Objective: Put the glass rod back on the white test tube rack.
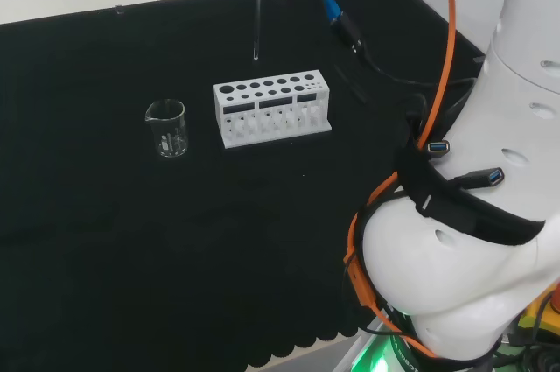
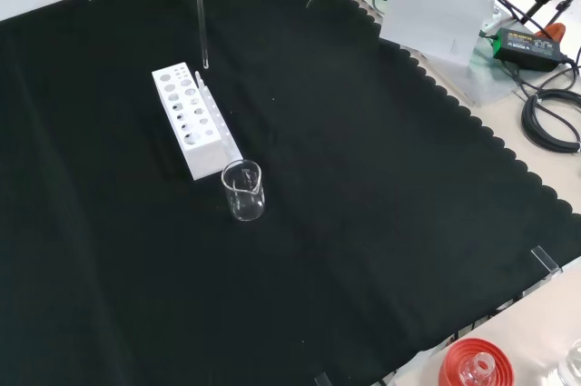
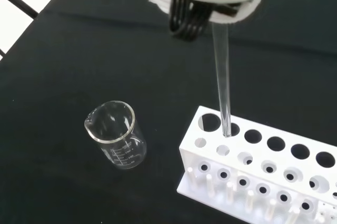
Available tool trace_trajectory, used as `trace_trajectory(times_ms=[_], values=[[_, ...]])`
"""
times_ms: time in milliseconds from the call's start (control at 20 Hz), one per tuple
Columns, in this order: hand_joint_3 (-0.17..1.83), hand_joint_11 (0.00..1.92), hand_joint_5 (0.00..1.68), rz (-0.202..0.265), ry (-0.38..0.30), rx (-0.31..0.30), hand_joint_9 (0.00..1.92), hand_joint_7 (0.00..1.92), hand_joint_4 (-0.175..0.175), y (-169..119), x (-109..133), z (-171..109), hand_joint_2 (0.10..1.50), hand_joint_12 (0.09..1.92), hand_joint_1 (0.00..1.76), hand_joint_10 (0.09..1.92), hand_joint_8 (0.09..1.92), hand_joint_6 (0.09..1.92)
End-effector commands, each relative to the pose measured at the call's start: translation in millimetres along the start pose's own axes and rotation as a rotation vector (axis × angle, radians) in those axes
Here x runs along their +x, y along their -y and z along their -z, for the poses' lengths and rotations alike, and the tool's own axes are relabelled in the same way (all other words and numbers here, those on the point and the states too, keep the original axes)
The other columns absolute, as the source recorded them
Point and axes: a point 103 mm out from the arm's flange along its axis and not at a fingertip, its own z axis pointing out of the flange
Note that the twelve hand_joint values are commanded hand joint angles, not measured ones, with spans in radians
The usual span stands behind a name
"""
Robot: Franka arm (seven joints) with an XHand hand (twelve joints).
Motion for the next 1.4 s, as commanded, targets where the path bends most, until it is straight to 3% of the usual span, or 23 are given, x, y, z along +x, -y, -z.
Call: trace_trajectory(times_ms=[50, 850, 950, 1400], values=[[0.77, 1.53, 1.13, 0.004, -0.020, 0.028, 1.64, 1.30, -0.175, -1.2, -11.7, -25.3, 0.63, 0.72, 1.32, 0.57, 0.89, 0.77], [0.77, 1.53, 1.13, 0.033, -0.051, 0.046, 1.64, 1.30, -0.175, -30.9, -23.1, -45.9, 0.63, 0.72, 1.32, 0.56, 0.89, 0.77], [0.77, 1.53, 1.13, 0.048, -0.016, 0.081, 1.64, 1.30, -0.175, -35.0, -23.2, -44.0, 0.63, 0.72, 1.32, 0.56, 0.89, 0.77], [0.77, 1.53, 1.13, 0.036, -0.038, 0.077, 1.64, 1.30, -0.175, -41.7, -26.7, -48.0, 0.63, 0.72, 1.32, 0.56, 0.89, 0.77]])
